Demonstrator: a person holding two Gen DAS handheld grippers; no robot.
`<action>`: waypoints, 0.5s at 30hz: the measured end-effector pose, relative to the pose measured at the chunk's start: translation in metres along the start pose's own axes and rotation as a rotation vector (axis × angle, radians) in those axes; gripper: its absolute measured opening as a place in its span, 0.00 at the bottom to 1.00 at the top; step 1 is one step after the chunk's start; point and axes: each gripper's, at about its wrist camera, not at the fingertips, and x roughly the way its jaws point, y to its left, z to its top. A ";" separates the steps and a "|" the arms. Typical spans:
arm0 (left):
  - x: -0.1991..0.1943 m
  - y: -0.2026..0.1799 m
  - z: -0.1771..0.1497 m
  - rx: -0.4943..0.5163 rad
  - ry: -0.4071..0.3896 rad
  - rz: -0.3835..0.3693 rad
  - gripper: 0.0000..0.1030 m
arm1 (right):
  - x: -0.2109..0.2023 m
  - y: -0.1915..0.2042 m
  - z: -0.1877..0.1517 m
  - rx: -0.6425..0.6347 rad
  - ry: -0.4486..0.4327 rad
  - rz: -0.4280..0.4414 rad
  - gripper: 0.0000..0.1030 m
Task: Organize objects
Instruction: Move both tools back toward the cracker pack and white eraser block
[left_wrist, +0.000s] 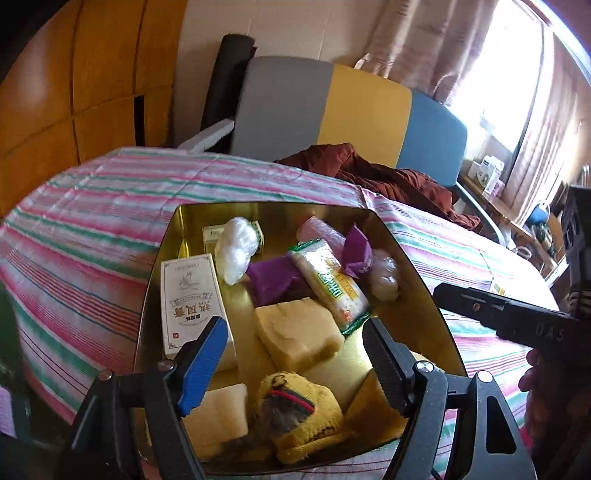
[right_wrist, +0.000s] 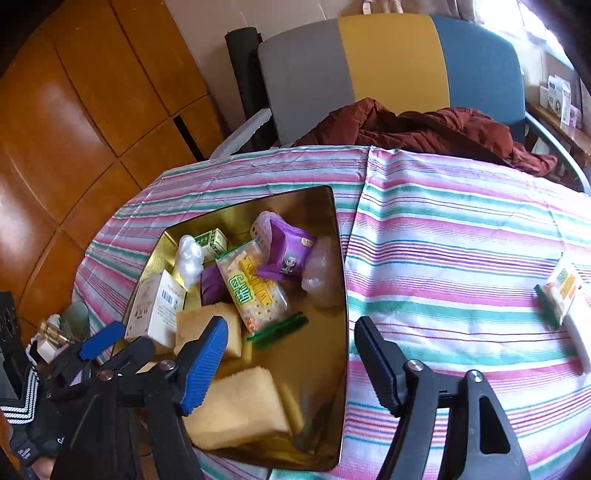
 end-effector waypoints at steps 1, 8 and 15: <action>-0.002 -0.003 -0.001 0.006 -0.005 0.004 0.77 | -0.002 0.002 -0.002 -0.010 -0.005 -0.015 0.75; -0.015 -0.010 -0.003 0.015 -0.025 0.058 0.82 | -0.011 -0.001 -0.013 -0.011 -0.024 -0.077 0.79; -0.020 -0.012 -0.005 0.025 -0.043 0.093 0.82 | -0.017 -0.001 -0.020 -0.023 -0.032 -0.122 0.79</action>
